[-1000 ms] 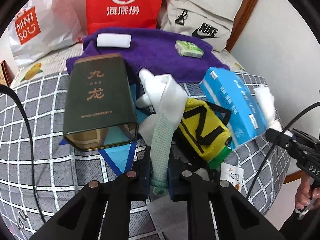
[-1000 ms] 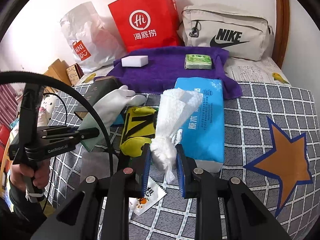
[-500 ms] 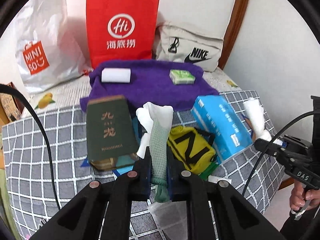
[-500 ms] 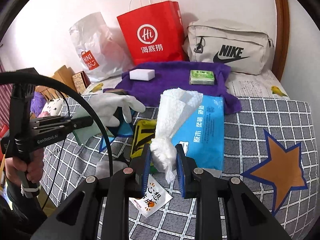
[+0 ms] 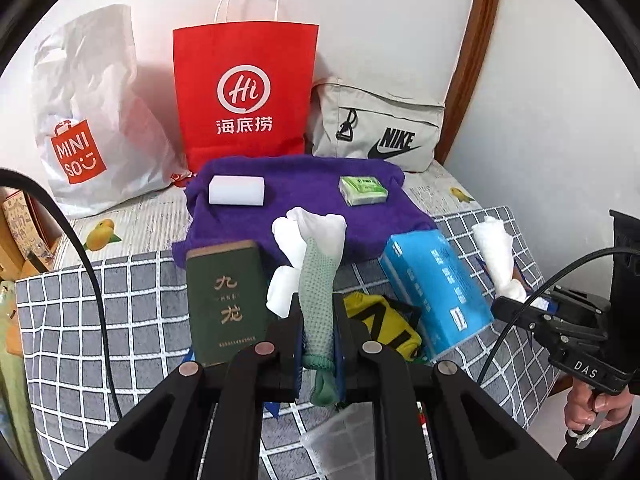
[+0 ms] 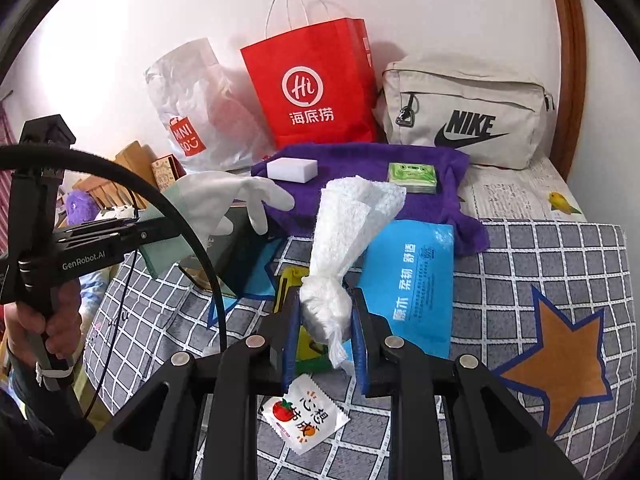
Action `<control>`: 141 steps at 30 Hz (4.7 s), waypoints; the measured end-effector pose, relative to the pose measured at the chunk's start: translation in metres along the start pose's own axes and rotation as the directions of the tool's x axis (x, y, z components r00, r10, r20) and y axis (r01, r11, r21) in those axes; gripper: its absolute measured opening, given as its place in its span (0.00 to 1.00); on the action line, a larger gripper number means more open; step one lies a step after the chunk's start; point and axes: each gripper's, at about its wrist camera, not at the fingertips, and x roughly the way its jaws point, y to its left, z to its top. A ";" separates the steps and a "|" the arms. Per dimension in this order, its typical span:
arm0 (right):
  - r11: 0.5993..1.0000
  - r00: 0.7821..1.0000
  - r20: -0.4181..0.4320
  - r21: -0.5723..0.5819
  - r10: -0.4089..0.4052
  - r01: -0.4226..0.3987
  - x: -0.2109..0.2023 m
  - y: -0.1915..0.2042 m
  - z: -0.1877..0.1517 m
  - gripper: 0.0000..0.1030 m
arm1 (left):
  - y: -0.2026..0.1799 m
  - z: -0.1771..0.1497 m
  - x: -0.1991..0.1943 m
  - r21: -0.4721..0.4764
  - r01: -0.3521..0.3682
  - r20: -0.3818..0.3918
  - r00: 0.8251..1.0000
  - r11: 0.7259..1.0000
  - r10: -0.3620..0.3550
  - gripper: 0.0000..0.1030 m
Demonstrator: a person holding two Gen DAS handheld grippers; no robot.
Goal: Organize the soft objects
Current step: 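Carry the tissue onto the green pack with the right tool while the left lays the glove down, then open both tools and withdraw them toward the yellow bag and blue tissue pack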
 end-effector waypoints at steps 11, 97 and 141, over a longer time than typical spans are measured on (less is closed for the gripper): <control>1.000 1.000 0.000 -0.010 0.009 -0.009 0.021 -0.012 0.036 0.23 | 0.012 0.030 0.017 -0.009 0.001 0.007 1.000 1.000 -0.001 0.11; 0.993 0.992 -0.121 0.110 -0.033 0.047 0.091 -0.092 0.087 0.70 | 0.062 0.098 0.163 0.145 -0.227 -0.229 0.939 0.963 0.256 0.66; 0.969 0.984 -0.128 0.202 -0.120 0.145 0.009 -0.102 -0.024 0.75 | -0.073 -0.006 0.169 0.384 0.081 -0.343 0.937 0.920 0.061 0.18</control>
